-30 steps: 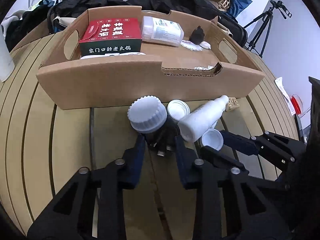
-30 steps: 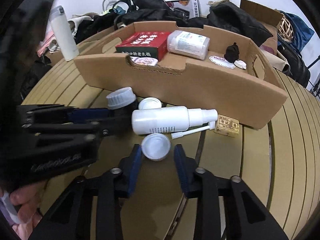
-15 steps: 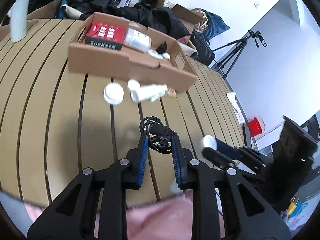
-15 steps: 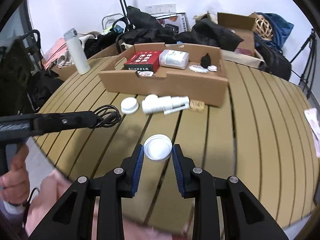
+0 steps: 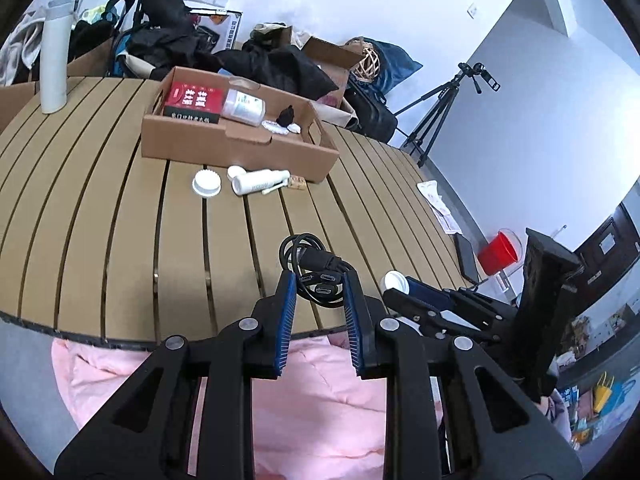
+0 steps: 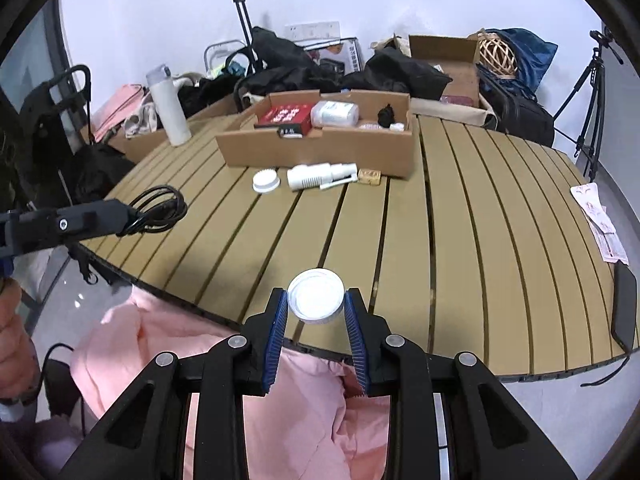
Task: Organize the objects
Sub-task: 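Drop the black cable and white lid into the tray with both tools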
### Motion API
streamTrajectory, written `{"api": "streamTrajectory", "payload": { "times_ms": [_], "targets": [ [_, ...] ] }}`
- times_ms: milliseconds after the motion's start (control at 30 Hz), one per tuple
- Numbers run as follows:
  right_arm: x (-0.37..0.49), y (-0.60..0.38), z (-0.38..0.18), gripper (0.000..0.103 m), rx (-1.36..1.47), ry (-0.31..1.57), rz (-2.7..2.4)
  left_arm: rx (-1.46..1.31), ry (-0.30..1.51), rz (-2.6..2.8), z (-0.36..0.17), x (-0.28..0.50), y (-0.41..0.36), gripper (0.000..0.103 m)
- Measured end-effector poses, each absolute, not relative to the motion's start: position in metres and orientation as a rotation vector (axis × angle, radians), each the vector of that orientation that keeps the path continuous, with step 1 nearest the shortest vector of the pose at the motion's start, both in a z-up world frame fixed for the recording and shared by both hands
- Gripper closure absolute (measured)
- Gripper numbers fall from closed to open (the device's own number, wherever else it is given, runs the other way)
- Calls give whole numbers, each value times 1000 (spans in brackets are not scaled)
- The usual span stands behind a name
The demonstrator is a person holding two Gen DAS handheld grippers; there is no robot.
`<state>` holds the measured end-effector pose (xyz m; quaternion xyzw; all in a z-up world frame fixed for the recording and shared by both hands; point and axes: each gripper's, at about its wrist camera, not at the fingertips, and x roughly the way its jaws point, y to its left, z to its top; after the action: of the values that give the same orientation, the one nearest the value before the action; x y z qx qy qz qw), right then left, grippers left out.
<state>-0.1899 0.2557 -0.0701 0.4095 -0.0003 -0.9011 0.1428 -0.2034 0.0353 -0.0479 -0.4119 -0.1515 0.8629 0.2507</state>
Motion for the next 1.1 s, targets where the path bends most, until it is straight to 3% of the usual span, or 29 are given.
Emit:
{"api": "streamTrajectory", "payload": {
  "times_ms": [167,367,633,700,733,800,867,900,933,1100],
  "targets": [
    [-240,256,-41,71,1123,-40,-2543,-1085,-289,2390,-26,-265,43,83],
    [-371,243,-11,71,1100,3,-2527,-1203,-204,2385,-31,-411,63,83],
    [-569,237,-75,71,1389,25,-2503,-1466,-50,2359,-103,-559,90,82],
    [-604,245,-94,71,1449,-90,-2492,-1497,12,2377,-114,-571,90,79],
    [-617,248,-101,71,1478,-132,-2483,-1482,31,2381,-116,-575,89,76],
    [-633,249,-115,69,1530,-151,-2474,-1447,34,2405,-113,-578,83,53],
    [-637,249,-119,57,1510,-163,-2473,-1408,9,2430,-107,-576,74,51],
    [-636,249,-117,43,1498,-165,-2480,-1397,2,2434,-102,-573,73,49],
    [-634,250,-115,36,1485,-167,-2486,-1393,0,2437,-98,-572,71,48],
    [-608,259,-72,36,1445,-141,-2530,-1432,58,2512,-64,-552,56,27]
  ]
}}
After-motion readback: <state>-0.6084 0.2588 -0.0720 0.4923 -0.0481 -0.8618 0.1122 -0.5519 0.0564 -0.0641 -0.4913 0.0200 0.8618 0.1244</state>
